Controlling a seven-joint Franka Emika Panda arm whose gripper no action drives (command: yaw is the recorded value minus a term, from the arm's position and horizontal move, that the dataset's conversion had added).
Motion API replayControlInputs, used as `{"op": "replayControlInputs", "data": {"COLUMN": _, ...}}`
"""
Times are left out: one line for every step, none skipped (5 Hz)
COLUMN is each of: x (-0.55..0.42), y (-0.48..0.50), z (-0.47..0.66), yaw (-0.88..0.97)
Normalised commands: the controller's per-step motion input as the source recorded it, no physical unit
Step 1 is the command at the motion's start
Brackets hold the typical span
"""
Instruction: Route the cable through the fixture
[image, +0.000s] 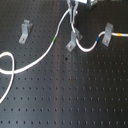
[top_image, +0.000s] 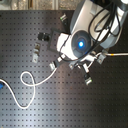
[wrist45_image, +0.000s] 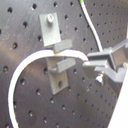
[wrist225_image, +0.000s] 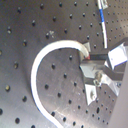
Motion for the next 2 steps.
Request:
{"op": "replayControlInputs", "data": {"x": 0.032, "y": 0.347, "z": 0.32, "yaw": -0.1}}
{"op": "replayControlInputs", "data": {"x": -0.114, "y": 0.139, "z": 0.43, "yaw": -0.4}}
